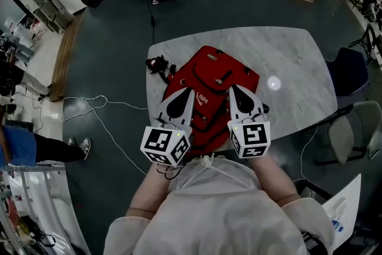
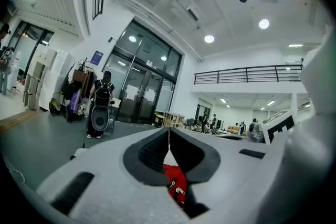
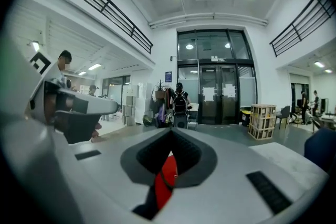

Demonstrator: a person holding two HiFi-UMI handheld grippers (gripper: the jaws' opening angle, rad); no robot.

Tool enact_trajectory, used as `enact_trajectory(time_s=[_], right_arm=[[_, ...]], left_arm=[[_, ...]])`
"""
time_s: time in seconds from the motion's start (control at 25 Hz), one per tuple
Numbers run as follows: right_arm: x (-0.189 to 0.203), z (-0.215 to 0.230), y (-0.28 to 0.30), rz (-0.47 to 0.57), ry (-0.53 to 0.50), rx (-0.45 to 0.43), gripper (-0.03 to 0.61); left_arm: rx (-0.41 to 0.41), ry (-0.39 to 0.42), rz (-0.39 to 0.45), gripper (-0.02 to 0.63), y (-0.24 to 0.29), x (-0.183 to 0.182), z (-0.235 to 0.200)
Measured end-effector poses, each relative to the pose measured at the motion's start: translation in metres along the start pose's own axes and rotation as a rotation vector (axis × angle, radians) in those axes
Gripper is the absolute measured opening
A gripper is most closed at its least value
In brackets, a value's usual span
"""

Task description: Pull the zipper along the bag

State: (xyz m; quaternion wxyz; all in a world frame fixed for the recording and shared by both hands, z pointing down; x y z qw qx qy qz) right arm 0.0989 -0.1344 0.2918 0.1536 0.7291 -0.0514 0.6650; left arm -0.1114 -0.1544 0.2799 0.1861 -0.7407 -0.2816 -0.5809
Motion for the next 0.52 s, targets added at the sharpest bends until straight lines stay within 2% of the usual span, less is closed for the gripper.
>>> enact_trajectory(time_s=[0.52], right_arm=[[-0.0013, -0.0071, -0.0012, -0.004, 0.000, -0.009, 0.025]], left_arm=[[0.008, 0.026, -0.033, 0.020, 0.0025, 0.0080, 0.0060]])
Point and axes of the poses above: the fingertips, and each gripper's own axes: y forward along the fingers, z to its right, x out of its underside, the point moved 10 cm from there along -y, backward along the fingers, and after that the axes turned 2 degrees about -y, right-handed, at the moved point
